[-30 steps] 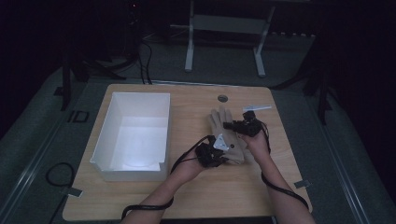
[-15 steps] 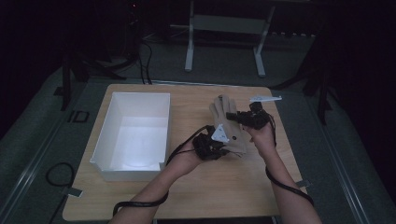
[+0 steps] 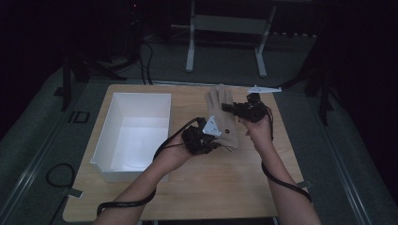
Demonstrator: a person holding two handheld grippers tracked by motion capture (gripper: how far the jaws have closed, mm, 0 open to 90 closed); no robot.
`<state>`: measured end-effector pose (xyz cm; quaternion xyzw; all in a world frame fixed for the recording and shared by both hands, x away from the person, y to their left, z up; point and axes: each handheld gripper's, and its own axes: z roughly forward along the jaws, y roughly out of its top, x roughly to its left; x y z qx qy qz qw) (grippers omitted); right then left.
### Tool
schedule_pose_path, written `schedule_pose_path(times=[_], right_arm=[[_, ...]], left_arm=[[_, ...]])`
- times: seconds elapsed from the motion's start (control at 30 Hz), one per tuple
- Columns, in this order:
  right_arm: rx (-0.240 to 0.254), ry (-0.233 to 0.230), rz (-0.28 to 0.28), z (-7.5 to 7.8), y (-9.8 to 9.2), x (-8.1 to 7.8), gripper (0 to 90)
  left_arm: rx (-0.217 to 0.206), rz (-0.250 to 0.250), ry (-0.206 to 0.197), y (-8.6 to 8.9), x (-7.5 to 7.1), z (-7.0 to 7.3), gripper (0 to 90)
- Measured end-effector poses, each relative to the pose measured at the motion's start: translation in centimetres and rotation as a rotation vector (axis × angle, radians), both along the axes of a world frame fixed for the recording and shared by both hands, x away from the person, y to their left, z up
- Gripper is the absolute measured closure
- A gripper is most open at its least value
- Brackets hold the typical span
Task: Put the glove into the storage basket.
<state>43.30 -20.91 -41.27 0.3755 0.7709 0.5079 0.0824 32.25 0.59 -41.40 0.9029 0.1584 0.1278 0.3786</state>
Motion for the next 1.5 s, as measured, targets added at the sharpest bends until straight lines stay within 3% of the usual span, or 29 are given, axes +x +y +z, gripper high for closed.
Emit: schedule_pose_path(times=[0.7,1.5], right_arm=[[-0.006,-0.017,0.066,1.9,6.6,0.0,71.7],[0.001,-0.008,0.149,2.0,14.7,0.1,71.7]], left_arm=[[0.014,0.077,-0.029,6.4,-1.4,1.1,82.3],[0.012,0.18,-0.037,13.9,-3.2,1.1,82.4]])
